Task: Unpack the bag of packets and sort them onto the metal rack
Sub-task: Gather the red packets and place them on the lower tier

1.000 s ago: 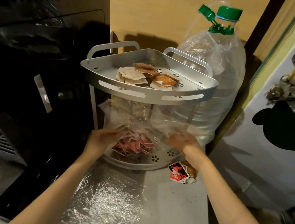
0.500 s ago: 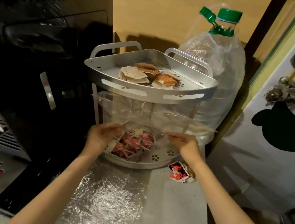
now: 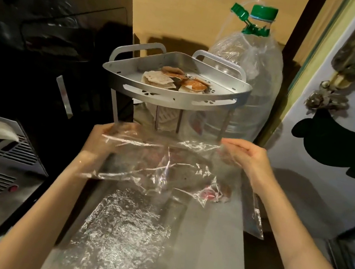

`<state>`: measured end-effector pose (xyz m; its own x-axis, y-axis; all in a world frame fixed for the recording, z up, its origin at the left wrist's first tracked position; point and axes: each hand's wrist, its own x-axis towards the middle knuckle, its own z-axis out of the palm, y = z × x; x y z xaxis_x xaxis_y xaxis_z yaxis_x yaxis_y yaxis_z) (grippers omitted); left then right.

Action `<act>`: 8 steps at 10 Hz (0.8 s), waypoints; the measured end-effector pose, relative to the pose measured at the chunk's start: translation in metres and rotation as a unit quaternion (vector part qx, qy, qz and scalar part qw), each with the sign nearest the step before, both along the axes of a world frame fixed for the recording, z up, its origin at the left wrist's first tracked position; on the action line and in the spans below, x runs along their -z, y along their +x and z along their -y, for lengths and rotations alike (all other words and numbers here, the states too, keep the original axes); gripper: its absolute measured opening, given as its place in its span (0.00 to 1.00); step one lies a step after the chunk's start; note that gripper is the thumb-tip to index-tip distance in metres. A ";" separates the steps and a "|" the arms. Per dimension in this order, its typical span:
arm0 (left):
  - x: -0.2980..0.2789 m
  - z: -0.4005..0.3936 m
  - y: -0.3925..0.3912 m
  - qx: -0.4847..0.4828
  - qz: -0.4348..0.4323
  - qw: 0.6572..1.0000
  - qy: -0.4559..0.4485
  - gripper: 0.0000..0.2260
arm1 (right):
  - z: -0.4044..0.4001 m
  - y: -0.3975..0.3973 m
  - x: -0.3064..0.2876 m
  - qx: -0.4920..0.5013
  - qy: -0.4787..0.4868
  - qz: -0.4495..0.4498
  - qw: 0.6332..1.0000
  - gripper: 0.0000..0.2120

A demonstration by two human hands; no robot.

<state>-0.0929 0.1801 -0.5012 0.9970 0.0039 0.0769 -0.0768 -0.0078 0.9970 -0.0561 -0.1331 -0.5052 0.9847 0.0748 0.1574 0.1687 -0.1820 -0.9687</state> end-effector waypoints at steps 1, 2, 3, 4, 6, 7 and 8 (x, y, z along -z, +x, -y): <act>0.001 -0.007 -0.009 0.021 0.036 0.999 -0.028 0.18 | 0.008 -0.015 -0.004 -0.008 0.037 -0.001 0.999 0.09; -0.002 0.000 -0.023 0.073 0.032 0.996 -0.050 0.12 | 0.016 -0.032 -0.002 -0.044 0.073 -0.014 0.996 0.21; 0.009 -0.002 -0.030 0.064 -0.013 0.994 -0.091 0.13 | 0.019 -0.044 0.007 -0.063 0.108 -0.054 0.991 0.18; 0.024 -0.008 -0.038 0.133 -0.082 0.980 -0.119 0.16 | 0.016 -0.053 0.019 -0.051 0.146 -0.102 0.983 0.12; 0.038 -0.002 -0.057 0.110 -0.099 0.987 -0.054 0.12 | 0.011 -0.074 0.027 -0.105 0.252 -0.244 0.931 0.15; 0.042 -0.002 -0.063 0.097 -0.149 0.984 0.021 0.10 | 0.010 -0.076 0.036 -0.110 0.138 -0.257 0.950 0.13; 0.054 -0.011 -0.073 0.141 -0.152 0.977 -0.056 0.15 | 0.007 -0.078 0.046 -0.125 -0.011 -0.234 0.964 0.02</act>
